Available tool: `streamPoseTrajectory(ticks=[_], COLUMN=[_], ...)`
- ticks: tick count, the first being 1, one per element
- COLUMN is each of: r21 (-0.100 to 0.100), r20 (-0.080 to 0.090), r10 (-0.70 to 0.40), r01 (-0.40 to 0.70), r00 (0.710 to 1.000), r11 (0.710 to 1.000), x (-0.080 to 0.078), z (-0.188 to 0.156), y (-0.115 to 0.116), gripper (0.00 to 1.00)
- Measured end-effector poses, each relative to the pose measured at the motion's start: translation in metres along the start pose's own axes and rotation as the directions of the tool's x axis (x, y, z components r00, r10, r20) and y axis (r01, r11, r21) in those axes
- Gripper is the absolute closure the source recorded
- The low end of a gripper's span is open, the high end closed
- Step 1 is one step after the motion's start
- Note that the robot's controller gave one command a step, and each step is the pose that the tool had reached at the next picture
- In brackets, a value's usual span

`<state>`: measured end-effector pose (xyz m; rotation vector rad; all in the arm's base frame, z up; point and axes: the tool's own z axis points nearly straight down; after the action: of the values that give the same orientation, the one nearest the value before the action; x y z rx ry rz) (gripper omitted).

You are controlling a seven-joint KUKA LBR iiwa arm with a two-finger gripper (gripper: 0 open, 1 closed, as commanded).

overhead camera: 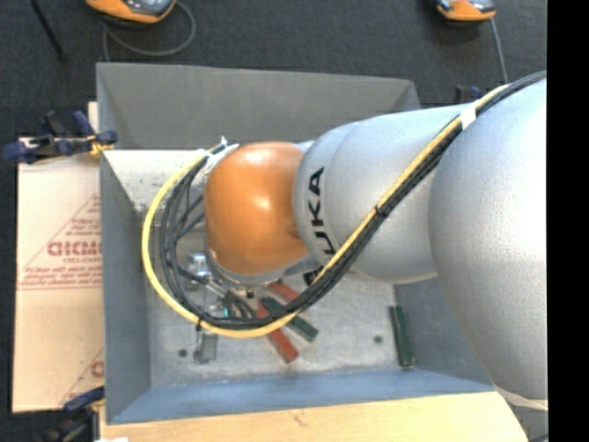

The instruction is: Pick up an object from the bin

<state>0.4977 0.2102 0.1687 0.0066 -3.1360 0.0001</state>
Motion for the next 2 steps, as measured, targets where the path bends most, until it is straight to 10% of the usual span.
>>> streamPoseTrajectory(ticks=[1, 2], r21=[0.004, -0.001], r20=[0.005, 0.003], r10=[-0.085, -0.068], r01=[0.085, 0.068], r00=[0.996, 0.998], r11=[0.996, 0.998], x=[-0.068, -0.023], z=[0.098, 0.099], y=[-0.071, -0.059], gripper=[0.00, 0.00])
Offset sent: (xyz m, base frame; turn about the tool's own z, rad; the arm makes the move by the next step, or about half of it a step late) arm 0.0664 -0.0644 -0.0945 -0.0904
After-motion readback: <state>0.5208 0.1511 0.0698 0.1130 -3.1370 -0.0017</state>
